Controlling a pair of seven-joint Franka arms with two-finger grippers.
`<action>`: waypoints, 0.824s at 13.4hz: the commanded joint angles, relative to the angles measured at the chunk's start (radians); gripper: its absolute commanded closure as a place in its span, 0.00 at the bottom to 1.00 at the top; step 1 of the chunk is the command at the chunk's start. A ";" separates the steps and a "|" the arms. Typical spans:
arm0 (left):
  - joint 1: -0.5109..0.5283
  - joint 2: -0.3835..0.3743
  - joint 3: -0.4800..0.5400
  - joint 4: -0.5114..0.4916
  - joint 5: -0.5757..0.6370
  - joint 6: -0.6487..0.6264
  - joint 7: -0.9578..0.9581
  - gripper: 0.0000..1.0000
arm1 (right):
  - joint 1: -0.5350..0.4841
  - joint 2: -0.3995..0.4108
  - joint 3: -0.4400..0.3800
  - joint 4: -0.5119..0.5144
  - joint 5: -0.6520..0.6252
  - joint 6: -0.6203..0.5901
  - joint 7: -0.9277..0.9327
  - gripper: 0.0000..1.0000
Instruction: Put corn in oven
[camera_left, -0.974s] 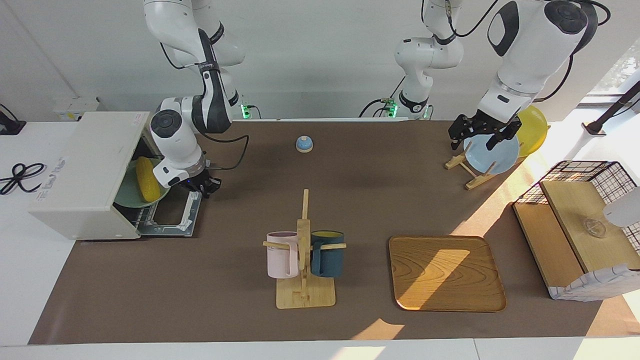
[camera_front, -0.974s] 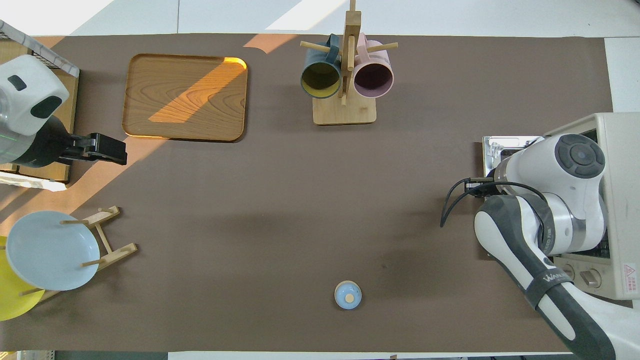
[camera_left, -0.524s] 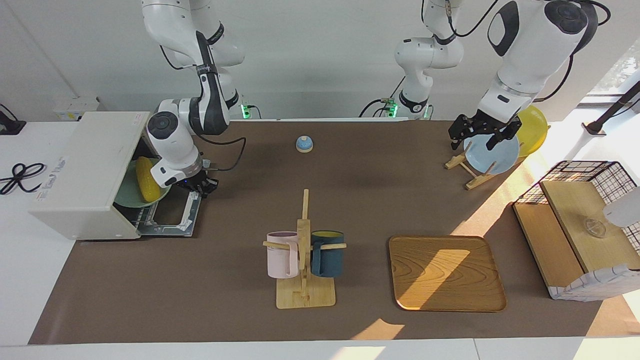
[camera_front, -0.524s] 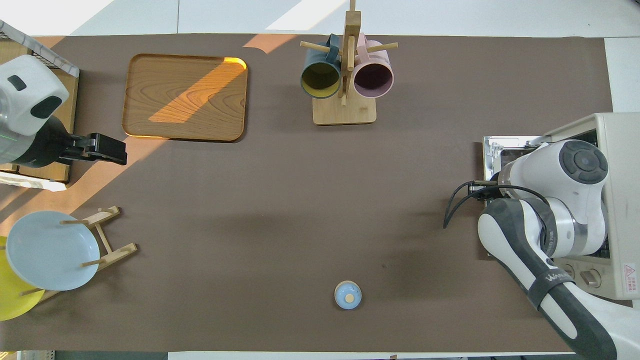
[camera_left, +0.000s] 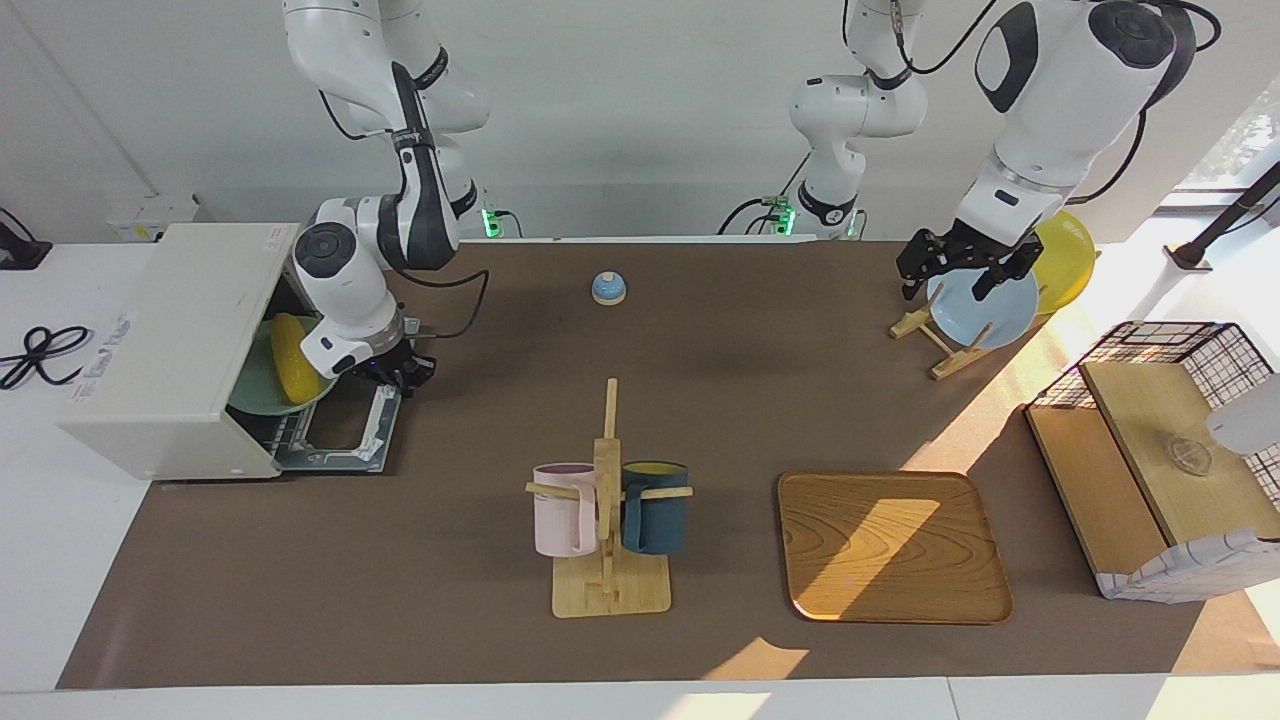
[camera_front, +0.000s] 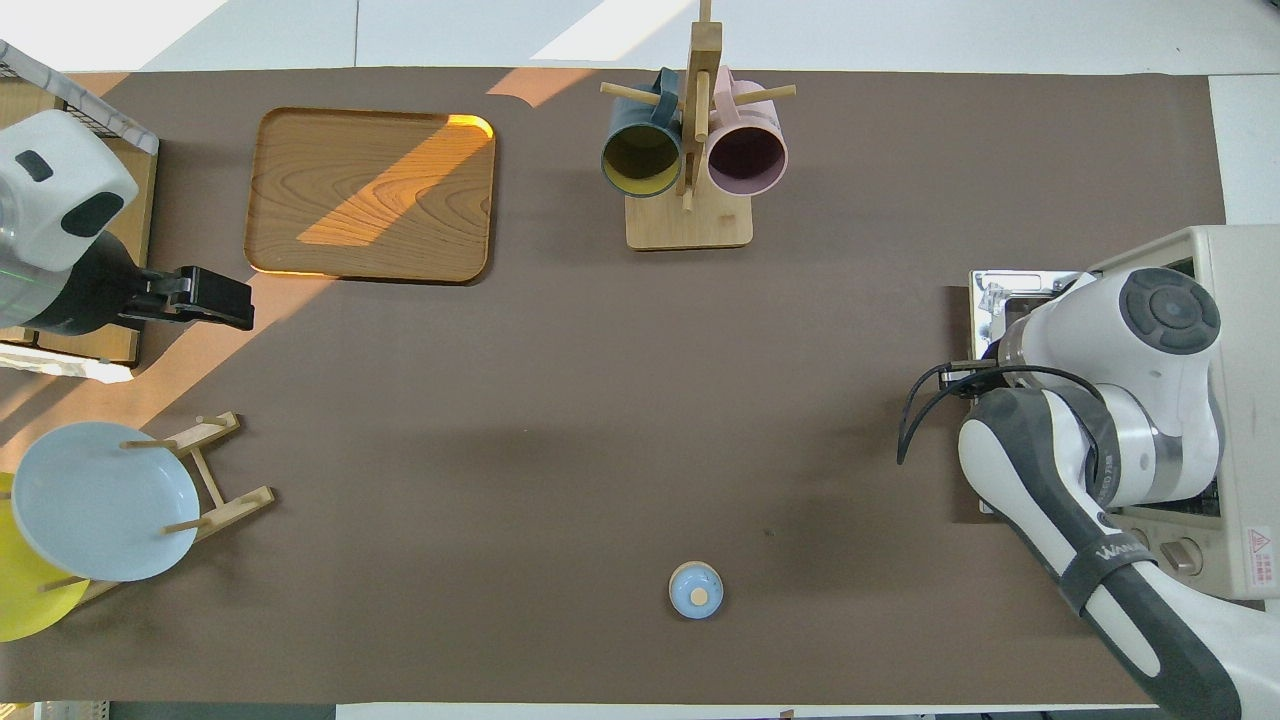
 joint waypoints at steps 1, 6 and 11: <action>0.010 -0.020 -0.007 -0.012 0.014 -0.006 0.004 0.00 | -0.043 0.011 -0.012 0.198 -0.060 -0.217 -0.081 1.00; 0.010 -0.020 -0.007 -0.012 0.014 -0.006 0.004 0.00 | -0.195 -0.074 -0.012 0.313 -0.057 -0.436 -0.323 1.00; 0.010 -0.020 -0.007 -0.012 0.014 -0.006 0.004 0.00 | -0.159 -0.078 0.019 0.514 0.003 -0.583 -0.275 1.00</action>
